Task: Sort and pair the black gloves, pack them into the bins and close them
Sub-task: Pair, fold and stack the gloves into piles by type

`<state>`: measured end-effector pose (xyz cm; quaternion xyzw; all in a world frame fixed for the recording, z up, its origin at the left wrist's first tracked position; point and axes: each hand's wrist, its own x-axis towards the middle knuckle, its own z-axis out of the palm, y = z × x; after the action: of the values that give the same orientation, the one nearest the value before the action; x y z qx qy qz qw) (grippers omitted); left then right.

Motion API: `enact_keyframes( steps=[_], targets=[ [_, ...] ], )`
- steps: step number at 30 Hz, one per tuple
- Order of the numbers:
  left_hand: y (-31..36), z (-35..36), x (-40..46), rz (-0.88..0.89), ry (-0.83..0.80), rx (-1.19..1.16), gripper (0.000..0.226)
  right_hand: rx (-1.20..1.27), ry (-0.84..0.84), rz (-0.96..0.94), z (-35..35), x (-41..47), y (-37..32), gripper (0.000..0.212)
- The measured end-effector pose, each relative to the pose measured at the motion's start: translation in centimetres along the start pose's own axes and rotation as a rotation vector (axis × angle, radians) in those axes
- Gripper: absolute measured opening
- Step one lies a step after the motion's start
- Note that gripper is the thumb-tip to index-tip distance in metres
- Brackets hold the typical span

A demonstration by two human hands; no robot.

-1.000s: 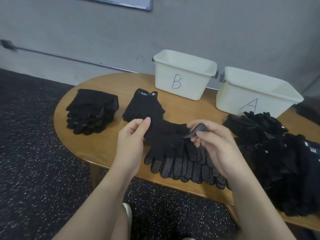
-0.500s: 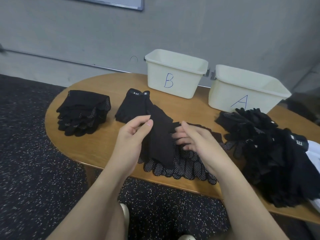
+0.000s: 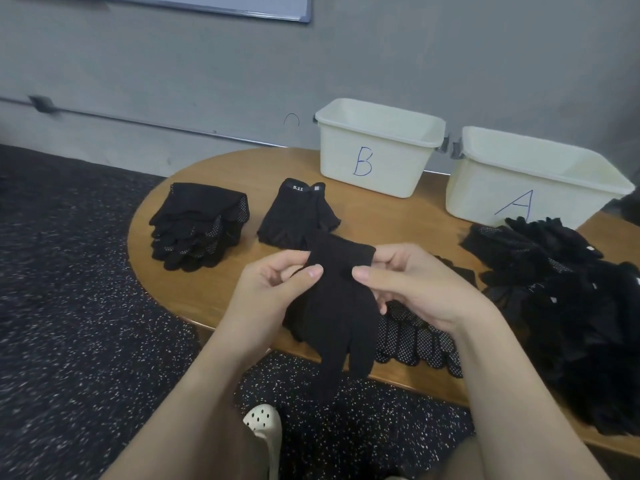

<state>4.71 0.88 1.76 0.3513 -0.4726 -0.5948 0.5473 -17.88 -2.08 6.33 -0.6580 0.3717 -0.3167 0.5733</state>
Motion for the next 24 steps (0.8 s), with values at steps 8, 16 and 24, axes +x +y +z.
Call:
enact_keyframes(
  steps=[8,16,24],
  targets=[
    [0.2,-1.0,0.3,-0.099,-0.058,0.098,0.025,-0.018,0.237,-0.113,-0.2,2.3,0.8,0.039],
    [-0.3,-0.6,1.2,-0.172,0.005,0.319,0.02,0.055,0.499,-0.072,-1.8,4.2,1.9,0.042],
    [-0.4,-0.5,1.8,-0.206,0.086,0.346,0.014,0.005,0.499,-0.003,-2.7,5.0,3.3,0.048]
  ],
)
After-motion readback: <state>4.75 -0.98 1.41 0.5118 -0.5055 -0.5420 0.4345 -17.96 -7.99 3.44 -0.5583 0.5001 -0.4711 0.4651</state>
